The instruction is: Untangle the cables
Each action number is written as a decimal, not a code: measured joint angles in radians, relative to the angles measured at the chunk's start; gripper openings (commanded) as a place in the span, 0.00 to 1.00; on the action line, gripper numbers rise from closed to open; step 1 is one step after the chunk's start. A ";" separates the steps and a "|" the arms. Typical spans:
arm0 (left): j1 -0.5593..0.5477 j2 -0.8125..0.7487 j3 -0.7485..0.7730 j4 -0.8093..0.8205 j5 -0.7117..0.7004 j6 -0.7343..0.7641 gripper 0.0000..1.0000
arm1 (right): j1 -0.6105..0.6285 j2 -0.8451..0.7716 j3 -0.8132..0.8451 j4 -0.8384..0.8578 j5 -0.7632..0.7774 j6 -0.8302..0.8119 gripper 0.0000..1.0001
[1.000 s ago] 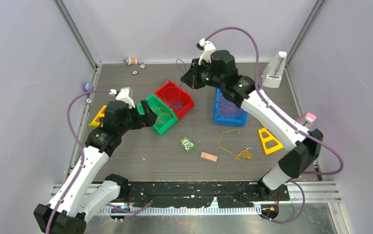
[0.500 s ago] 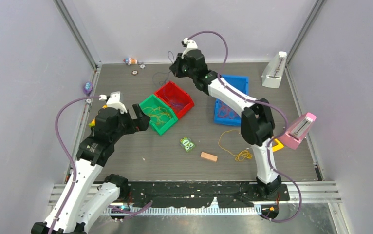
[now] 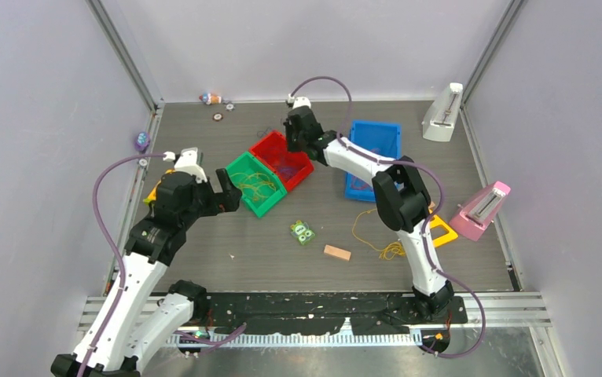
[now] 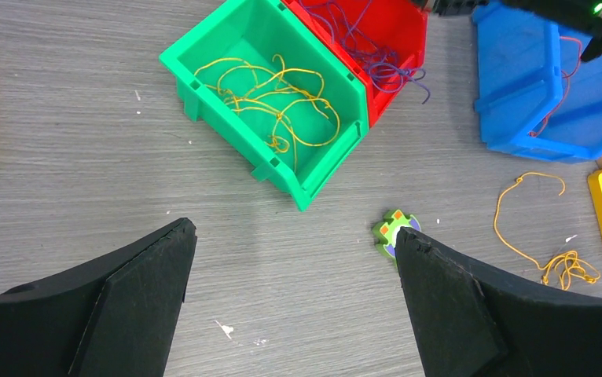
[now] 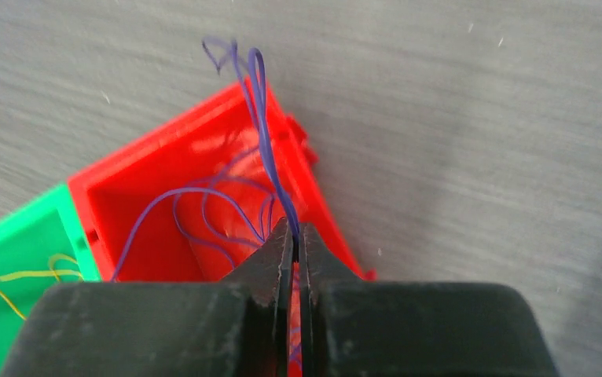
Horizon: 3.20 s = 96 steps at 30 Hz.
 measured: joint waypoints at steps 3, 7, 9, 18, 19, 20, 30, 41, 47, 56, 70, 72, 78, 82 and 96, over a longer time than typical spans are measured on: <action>0.000 0.002 0.000 0.000 0.002 0.005 1.00 | 0.038 0.000 -0.023 -0.061 0.043 -0.022 0.05; 0.000 0.002 0.000 0.000 0.008 0.005 1.00 | 0.087 0.001 -0.024 -0.137 0.085 -0.029 0.05; 0.000 0.002 0.000 0.000 0.008 0.005 1.00 | 0.104 0.003 -0.024 -0.167 0.086 -0.023 0.05; 0.000 0.002 0.000 0.000 0.024 0.005 1.00 | 0.096 0.088 0.034 -0.306 0.056 0.003 0.23; 0.000 0.002 0.000 0.000 0.025 0.005 1.00 | 0.094 0.092 0.049 -0.331 0.051 0.000 0.26; 0.000 0.002 0.000 0.000 0.026 0.005 1.00 | 0.091 0.092 0.068 -0.357 0.048 -0.002 0.34; 0.000 -0.006 0.000 -0.001 0.027 0.010 1.00 | 0.088 0.005 0.196 -0.451 0.028 -0.029 0.80; 0.000 -0.006 -0.030 0.007 0.134 0.031 1.00 | 0.080 -0.415 -0.228 -0.375 0.027 -0.005 0.96; -0.005 0.034 -0.117 0.089 0.224 -0.013 0.97 | 0.034 -0.679 -0.589 -0.237 0.020 0.071 0.96; -0.238 0.272 -0.074 0.122 0.123 -0.002 0.96 | -0.026 -1.037 -1.028 -0.077 0.039 0.106 0.97; -0.376 0.758 0.329 0.133 -0.111 0.235 0.87 | -0.038 -1.461 -1.262 0.003 0.070 0.101 0.98; -0.381 0.832 0.386 0.128 -0.113 0.263 0.86 | -0.038 -1.503 -1.270 -0.001 0.079 0.100 0.98; -0.403 1.011 0.535 0.099 -0.112 0.320 0.70 | -0.039 -1.610 -1.305 -0.025 0.092 0.101 0.99; -0.408 1.096 0.615 0.066 -0.109 0.335 0.55 | -0.040 -1.656 -1.327 -0.041 0.092 0.105 0.99; -0.388 1.369 0.918 -0.172 -0.184 0.328 0.00 | -0.040 -1.623 -1.328 -0.058 0.090 0.101 0.99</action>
